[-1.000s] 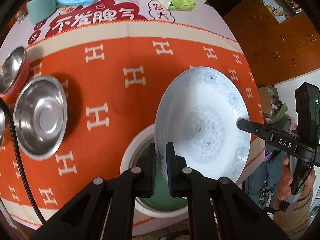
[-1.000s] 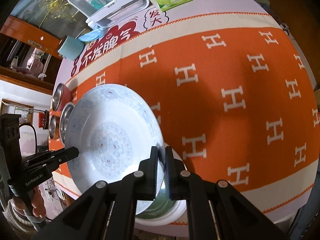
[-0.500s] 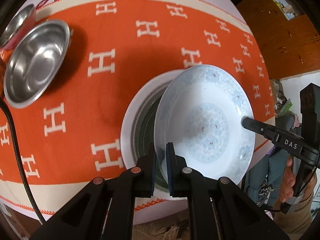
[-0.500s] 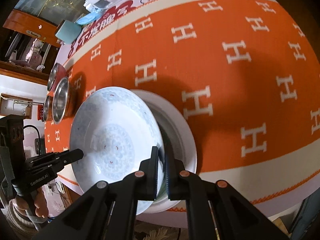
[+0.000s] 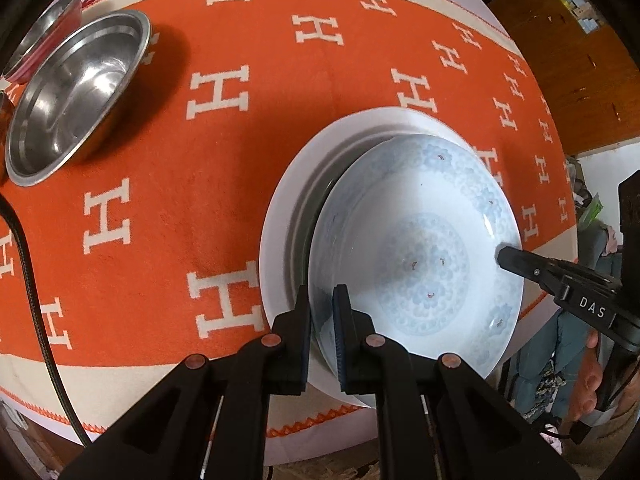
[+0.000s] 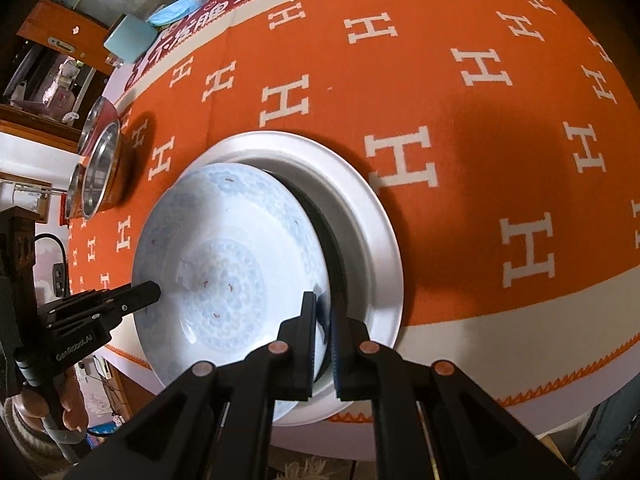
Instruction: Organize plates and bowls
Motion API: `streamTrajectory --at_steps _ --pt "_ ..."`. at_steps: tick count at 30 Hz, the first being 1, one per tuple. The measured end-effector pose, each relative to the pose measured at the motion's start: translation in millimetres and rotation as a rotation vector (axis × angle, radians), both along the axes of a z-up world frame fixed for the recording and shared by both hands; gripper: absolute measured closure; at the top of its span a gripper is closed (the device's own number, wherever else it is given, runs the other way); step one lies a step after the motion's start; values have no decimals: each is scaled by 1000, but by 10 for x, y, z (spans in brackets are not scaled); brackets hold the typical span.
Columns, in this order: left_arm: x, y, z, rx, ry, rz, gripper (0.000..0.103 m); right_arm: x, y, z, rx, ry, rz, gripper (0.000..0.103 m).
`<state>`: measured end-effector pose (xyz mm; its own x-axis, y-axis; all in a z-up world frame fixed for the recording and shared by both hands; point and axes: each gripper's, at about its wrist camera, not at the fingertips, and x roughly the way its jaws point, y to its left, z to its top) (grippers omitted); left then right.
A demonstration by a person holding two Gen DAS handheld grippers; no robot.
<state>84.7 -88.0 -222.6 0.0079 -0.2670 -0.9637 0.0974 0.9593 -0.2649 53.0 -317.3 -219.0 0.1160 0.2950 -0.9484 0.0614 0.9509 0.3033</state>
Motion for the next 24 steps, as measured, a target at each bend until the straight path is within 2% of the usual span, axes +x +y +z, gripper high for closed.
streamTrajectory --at_steps 13,24 --pt "30 -63 -77 25 -28 -11 94 25 92 -47 -64 -35 20 96" --pt "45 -121 -80 32 -26 -26 94 33 88 -43 -71 -36 24 96"
